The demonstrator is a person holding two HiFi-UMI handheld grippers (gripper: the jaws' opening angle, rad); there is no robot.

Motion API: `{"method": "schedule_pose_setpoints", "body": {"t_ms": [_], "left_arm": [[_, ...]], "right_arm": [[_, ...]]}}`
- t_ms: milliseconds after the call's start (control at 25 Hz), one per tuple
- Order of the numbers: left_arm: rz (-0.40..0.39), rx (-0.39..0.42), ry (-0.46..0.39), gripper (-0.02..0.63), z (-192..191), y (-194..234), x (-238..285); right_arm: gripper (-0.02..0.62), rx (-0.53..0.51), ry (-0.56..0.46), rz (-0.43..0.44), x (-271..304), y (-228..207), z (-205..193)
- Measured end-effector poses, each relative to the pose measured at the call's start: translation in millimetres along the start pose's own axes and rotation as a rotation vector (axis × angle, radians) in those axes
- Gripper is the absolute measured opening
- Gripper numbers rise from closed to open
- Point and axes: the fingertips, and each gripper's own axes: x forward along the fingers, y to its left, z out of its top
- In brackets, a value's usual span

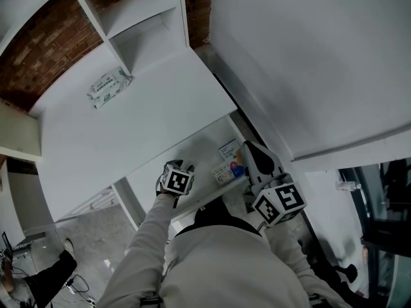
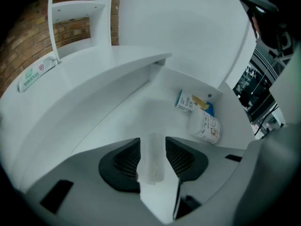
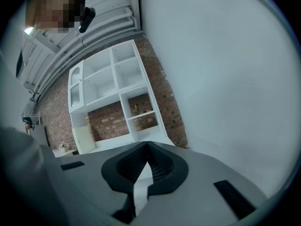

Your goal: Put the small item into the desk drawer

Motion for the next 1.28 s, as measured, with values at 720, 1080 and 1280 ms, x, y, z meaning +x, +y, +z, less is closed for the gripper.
{"method": "schedule_pose_setpoints", "body": {"t_ms": [720, 1080, 1280], "left_arm": [[0.081, 0.055, -0.361, 0.140, 81, 2, -122], [0.103, 0.030, -0.540, 0.116, 111, -1, -181], [0.122, 0.010, -0.633, 0.095, 121, 3, -212]], "right_arm": [[0.028, -0.015, -0.013, 0.059, 9, 33, 2], [0.028, -0.020, -0.020, 0.064, 5, 45, 2], [0.028, -0.023, -0.024, 0.064, 3, 50, 3]]}}
